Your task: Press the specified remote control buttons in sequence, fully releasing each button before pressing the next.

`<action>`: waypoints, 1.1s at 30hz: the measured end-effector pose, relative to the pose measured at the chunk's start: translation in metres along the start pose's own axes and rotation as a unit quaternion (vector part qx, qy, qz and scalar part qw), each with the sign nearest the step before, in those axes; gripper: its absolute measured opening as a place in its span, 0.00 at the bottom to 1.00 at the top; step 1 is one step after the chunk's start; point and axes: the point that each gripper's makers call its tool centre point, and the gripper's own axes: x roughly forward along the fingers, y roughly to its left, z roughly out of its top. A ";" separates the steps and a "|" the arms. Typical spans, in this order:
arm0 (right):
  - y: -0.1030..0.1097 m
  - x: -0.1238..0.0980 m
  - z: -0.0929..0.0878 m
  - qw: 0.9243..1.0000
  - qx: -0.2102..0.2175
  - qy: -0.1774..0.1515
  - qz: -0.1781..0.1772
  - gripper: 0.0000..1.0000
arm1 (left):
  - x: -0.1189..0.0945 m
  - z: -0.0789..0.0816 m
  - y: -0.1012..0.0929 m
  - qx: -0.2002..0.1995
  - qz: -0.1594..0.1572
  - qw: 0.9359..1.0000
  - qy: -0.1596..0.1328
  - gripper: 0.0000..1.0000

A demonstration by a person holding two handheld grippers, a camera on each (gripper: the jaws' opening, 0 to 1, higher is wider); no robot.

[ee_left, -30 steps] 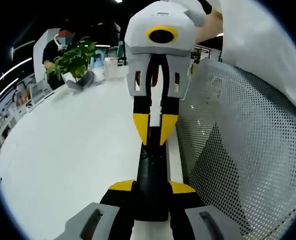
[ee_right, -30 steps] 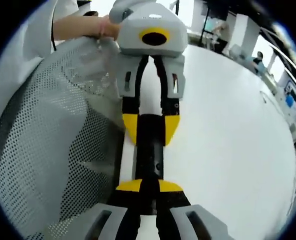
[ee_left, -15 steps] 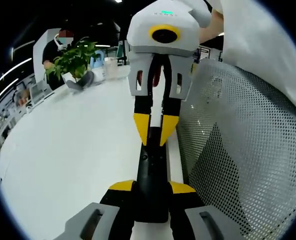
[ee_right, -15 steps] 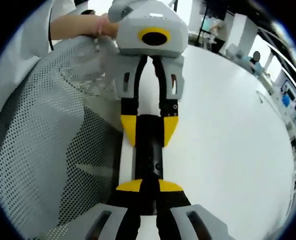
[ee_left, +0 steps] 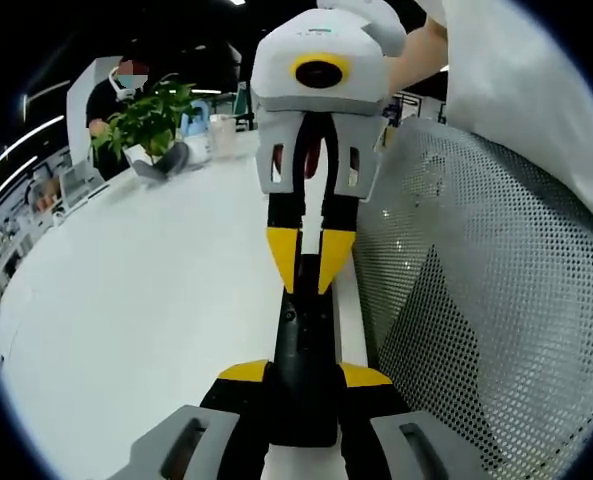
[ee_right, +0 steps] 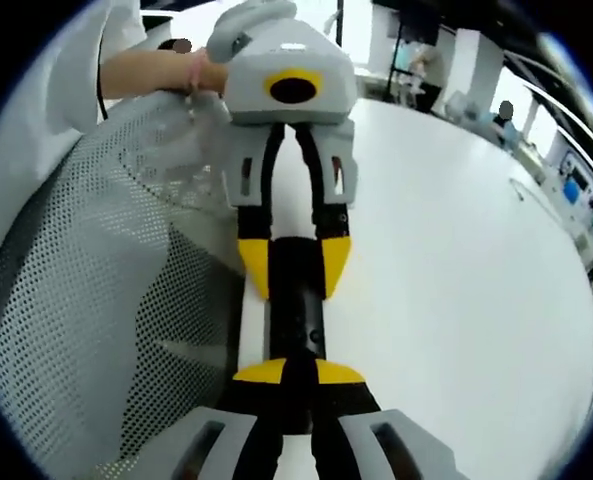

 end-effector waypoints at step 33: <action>-0.004 0.000 -0.004 0.999 -0.037 0.025 -0.004 0.05 | 0.001 0.001 0.004 -0.001 0.000 1.000 -0.001 0.25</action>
